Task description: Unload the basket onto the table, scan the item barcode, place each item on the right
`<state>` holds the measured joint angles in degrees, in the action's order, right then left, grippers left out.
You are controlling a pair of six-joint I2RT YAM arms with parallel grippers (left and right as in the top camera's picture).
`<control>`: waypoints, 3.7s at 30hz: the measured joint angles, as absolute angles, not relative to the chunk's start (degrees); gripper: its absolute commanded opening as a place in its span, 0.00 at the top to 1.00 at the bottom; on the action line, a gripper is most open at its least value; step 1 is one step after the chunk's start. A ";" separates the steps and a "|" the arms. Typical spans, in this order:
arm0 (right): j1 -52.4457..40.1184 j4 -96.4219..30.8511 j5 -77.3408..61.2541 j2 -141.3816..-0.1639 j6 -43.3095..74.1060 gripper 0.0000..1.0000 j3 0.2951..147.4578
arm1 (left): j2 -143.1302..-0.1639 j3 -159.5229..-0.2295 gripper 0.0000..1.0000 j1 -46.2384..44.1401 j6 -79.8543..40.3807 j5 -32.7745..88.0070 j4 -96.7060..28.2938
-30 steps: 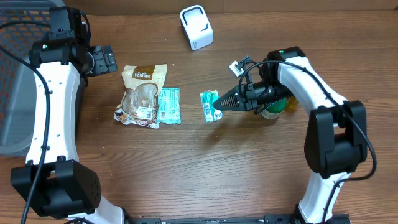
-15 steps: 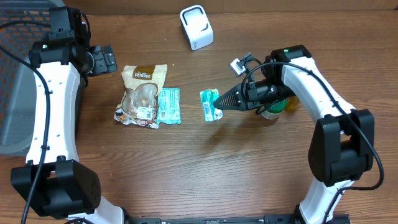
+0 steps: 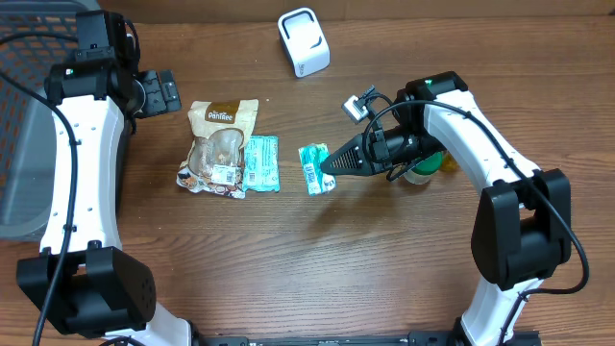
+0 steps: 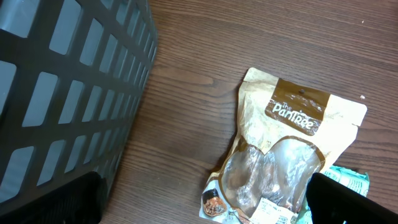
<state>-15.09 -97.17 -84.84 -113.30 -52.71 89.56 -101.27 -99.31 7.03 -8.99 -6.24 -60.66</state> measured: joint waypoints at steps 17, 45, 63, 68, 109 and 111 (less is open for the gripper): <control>-15.09 -97.12 -85.12 -113.30 -52.49 0.96 89.56 | -101.27 -99.31 0.01 7.03 -8.99 -6.24 -60.66; -15.09 -96.44 -81.32 -113.30 -52.10 0.96 89.56 | -101.27 -99.31 0.00 7.03 -8.99 -6.24 -60.66; -18.70 -72.12 -62.61 -113.30 -24.51 0.97 89.43 | -101.27 -99.31 0.00 7.03 -8.97 -6.24 -60.66; -23.07 -63.05 -47.33 -113.30 -8.73 0.96 89.43 | -101.27 -99.31 0.00 7.03 -8.99 -6.24 -60.66; -32.29 -53.84 7.40 -113.30 19.49 0.96 89.43 | -101.27 -99.31 0.00 7.03 -8.99 -6.24 -60.66; -32.27 -53.30 6.83 -113.30 19.46 0.96 89.43 | -101.27 -99.31 0.01 7.03 -8.97 -6.24 -60.66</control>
<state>-32.27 -53.30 6.83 -113.30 19.46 89.43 -101.27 -99.31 7.03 -8.97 -6.24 -60.66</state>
